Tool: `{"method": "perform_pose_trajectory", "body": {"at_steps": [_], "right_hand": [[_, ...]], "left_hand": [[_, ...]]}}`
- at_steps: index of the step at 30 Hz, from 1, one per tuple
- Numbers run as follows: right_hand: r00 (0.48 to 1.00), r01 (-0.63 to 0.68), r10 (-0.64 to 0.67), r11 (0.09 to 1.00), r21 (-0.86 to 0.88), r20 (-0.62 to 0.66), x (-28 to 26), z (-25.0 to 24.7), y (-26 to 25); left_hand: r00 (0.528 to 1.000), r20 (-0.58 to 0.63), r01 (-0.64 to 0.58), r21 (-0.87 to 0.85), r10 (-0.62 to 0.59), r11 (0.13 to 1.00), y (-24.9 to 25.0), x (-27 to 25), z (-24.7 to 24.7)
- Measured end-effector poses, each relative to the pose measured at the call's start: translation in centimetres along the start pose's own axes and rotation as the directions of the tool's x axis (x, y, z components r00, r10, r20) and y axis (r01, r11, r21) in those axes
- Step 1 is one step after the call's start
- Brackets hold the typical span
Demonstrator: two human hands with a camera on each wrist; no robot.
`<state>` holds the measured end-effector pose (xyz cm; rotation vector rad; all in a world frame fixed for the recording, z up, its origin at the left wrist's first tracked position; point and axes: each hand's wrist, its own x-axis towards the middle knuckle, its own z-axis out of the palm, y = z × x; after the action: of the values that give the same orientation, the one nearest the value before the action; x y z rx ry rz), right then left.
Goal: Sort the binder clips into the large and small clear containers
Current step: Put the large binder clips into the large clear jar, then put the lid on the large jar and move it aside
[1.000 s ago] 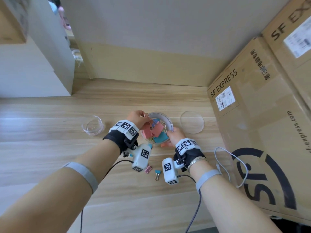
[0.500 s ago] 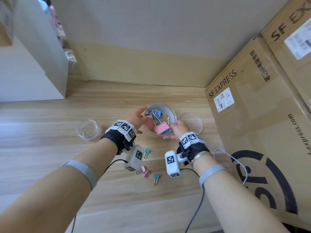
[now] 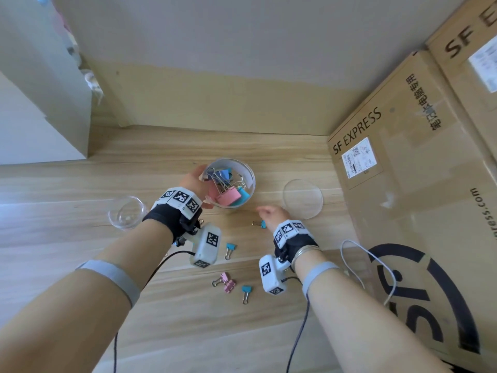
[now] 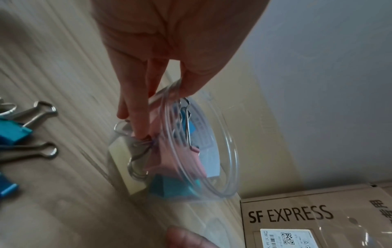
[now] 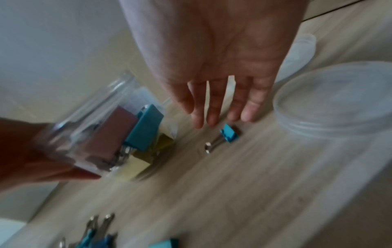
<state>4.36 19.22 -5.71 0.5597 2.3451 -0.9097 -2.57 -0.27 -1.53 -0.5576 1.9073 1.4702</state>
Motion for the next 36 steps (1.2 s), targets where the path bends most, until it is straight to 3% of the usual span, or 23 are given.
{"method": "perform_pose_trajectory", "body": {"at_steps": [6, 9, 13, 16, 20, 23, 31, 36], "right_hand": [[0.999, -0.044, 0.043, 0.998, 0.04, 0.025, 0.3, 1.3, 0.3], [0.98, -0.059, 0.062, 0.998, 0.023, -0.191, 1.1, -0.8, 0.9], [0.881, -0.194, 0.214, 0.977, 0.091, -0.422, 2.8, -3.3, 2.8], [0.793, -0.328, 0.384, 0.923, 0.2, -0.472, 3.5, -3.9, 4.0], [0.722, -0.369, 0.473, 0.881, 0.297, -0.506, 4.1, -3.7, 4.7], [0.742, -0.392, 0.504, 0.861, 0.324, -0.442, 4.3, -3.3, 4.8], [0.833, -0.418, 0.437, 0.899, 0.129, -0.339, 5.4, -3.0, 2.2], [0.895, -0.26, 0.284, 0.959, 0.115, -0.343, 4.7, -4.1, 1.5]], "left_hand": [[0.998, 0.044, 0.053, -0.013, -0.052, 0.999, -0.7, 0.1, 0.7], [0.997, 0.063, 0.05, -0.002, -0.049, 0.999, -0.8, 0.4, 0.8], [0.997, 0.049, 0.052, -0.009, -0.052, 0.999, -1.2, 0.6, 0.8], [0.998, 0.043, 0.047, -0.011, -0.046, 0.999, -1.5, 0.7, 0.8], [0.999, 0.036, 0.032, -0.003, -0.032, 0.999, -1.7, 0.8, 0.8], [1.0, 0.026, 0.002, 0.008, -0.003, 1.0, -1.9, 1.0, 0.8], [0.999, 0.018, -0.045, 0.038, 0.044, 0.998, -2.3, 1.2, 0.7], [0.998, 0.005, -0.066, 0.045, 0.066, 0.997, -2.3, 0.9, 0.9]]}}
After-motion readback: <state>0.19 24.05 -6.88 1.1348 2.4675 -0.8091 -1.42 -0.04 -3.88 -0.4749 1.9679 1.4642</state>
